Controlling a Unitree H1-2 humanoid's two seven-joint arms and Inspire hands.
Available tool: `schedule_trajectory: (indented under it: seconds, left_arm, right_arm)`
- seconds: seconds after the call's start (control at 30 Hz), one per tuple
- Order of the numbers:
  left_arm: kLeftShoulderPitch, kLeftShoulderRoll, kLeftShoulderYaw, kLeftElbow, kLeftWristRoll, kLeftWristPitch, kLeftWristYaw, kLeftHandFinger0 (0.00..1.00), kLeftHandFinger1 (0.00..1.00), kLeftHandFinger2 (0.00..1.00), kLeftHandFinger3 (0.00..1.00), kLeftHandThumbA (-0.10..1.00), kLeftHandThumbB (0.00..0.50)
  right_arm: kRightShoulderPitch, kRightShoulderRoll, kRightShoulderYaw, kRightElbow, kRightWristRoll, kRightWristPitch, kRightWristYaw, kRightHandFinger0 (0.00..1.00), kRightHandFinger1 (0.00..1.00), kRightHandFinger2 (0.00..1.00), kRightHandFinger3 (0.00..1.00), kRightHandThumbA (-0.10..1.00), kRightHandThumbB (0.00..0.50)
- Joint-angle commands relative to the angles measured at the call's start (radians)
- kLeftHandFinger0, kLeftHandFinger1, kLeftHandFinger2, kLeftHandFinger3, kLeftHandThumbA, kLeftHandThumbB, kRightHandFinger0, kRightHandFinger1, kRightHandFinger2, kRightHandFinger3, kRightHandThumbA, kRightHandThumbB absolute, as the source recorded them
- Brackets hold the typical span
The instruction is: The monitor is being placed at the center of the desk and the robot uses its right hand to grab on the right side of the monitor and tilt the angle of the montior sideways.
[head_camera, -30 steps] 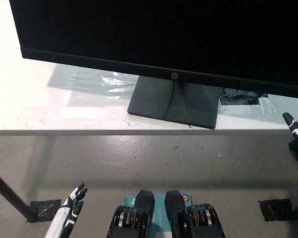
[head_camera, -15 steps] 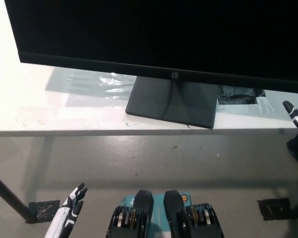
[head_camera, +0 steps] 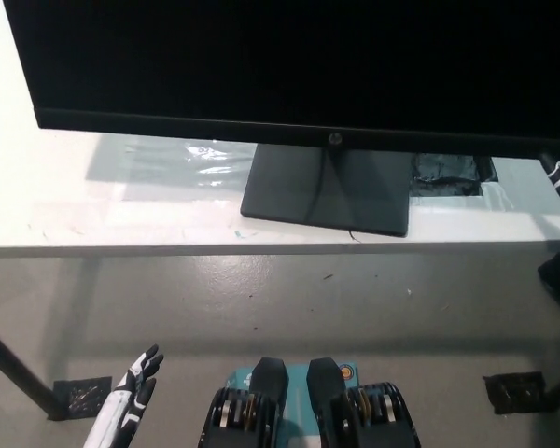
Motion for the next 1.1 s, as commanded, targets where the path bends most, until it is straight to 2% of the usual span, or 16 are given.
schedule_trajectory:
  seconds: [0.0,0.13,0.3,0.43,0.53,0.63,0.87,1.07]
  left_arm:
    - [0.0,0.021,0.005,-0.027,0.008,-0.04,0.02,1.0,1.0,1.0,1.0,1.0,0.341]
    - [-0.001,0.022,0.006,-0.026,0.004,-0.04,0.019,1.0,1.0,1.0,1.0,1.0,0.341]
    - [-0.002,0.021,0.006,-0.022,0.004,-0.04,0.021,1.0,1.0,1.0,1.0,1.0,0.351]
    - [-0.004,0.02,0.009,-0.023,0.001,-0.04,0.02,1.0,1.0,1.0,1.0,1.0,0.356]
    - [-0.004,0.022,0.007,-0.027,0.004,-0.04,0.021,1.0,1.0,1.0,1.0,1.0,0.347]
    - [-0.007,0.024,0.002,-0.024,0.011,-0.04,0.027,1.0,1.0,1.0,1.0,1.0,0.338]
    - [-0.01,0.029,-0.001,-0.031,0.029,-0.04,0.033,1.0,1.0,1.0,1.0,1.0,0.311]
    - [-0.015,0.026,0.001,-0.024,0.021,-0.04,0.029,1.0,1.0,1.0,1.0,1.0,0.312]
  right_arm:
    - [-0.163,-0.058,-0.013,-0.029,0.019,-0.057,0.027,1.0,1.0,1.0,1.0,1.0,0.334]
    - [-0.188,-0.057,-0.013,-0.001,0.013,-0.059,0.025,1.0,1.0,1.0,1.0,1.0,0.309]
    - [-0.236,-0.062,-0.009,0.07,0.003,-0.067,0.027,1.0,1.0,1.0,1.0,1.0,0.319]
    - [-0.26,-0.064,-0.005,0.103,-0.006,-0.077,0.025,1.0,1.0,1.0,1.0,1.0,0.286]
    - [-0.285,-0.066,0.0,0.143,-0.011,-0.096,0.036,1.0,1.0,1.0,1.0,1.0,0.331]
    - [-0.296,-0.069,0.011,0.148,-0.028,-0.099,0.037,1.0,1.0,1.0,1.0,1.0,0.337]
    - [-0.348,-0.069,0.023,0.209,-0.049,-0.105,0.028,1.0,1.0,1.0,1.0,1.0,0.31]
    - [-0.369,-0.059,0.032,0.223,-0.057,-0.108,0.03,1.0,1.0,1.0,1.0,1.0,0.297]
